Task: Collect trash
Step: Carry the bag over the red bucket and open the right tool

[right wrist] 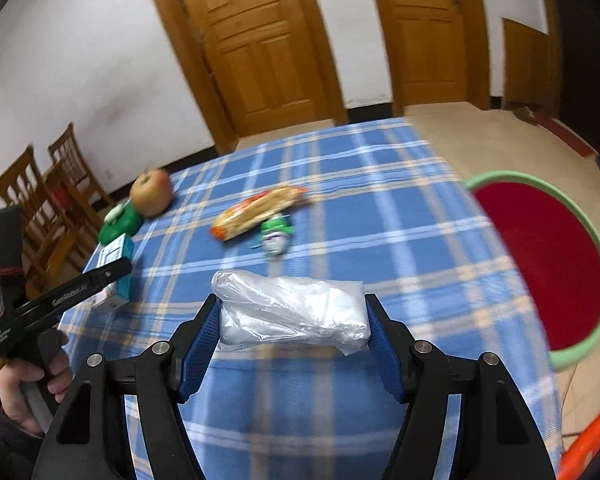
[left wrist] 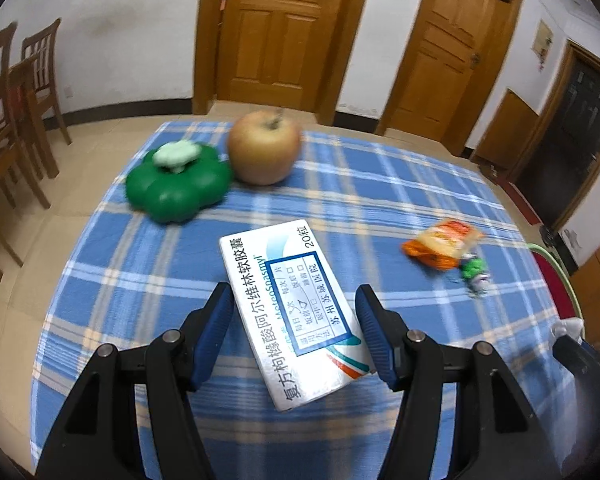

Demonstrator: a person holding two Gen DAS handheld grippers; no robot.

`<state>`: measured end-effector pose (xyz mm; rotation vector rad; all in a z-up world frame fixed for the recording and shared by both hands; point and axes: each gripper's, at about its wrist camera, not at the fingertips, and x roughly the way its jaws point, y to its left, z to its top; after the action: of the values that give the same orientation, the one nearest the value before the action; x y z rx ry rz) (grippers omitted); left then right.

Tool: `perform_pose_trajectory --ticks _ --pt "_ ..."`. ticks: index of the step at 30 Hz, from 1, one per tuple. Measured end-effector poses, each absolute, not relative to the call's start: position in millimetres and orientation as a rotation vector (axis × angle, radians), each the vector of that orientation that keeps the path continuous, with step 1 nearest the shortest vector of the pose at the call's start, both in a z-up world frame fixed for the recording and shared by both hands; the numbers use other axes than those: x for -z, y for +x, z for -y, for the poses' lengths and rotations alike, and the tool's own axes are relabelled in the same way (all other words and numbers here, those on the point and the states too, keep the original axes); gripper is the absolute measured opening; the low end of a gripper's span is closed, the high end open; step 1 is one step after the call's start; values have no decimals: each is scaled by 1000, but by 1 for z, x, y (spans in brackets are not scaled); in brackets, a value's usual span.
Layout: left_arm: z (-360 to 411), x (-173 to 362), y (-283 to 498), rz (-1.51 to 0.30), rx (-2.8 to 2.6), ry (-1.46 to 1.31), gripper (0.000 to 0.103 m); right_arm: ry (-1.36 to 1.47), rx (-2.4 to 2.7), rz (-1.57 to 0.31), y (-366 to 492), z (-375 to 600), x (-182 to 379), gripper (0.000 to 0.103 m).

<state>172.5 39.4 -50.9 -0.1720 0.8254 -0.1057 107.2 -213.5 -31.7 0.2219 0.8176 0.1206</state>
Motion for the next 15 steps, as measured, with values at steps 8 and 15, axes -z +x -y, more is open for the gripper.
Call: perform_pose_trajectory --ticks 8,15 --pt "15 21 166 -810 235 -136 63 314 -4 -787 90 274 27 70" --pt "78 3 172 -818 368 -99 63 380 97 -755 83 326 24 70"
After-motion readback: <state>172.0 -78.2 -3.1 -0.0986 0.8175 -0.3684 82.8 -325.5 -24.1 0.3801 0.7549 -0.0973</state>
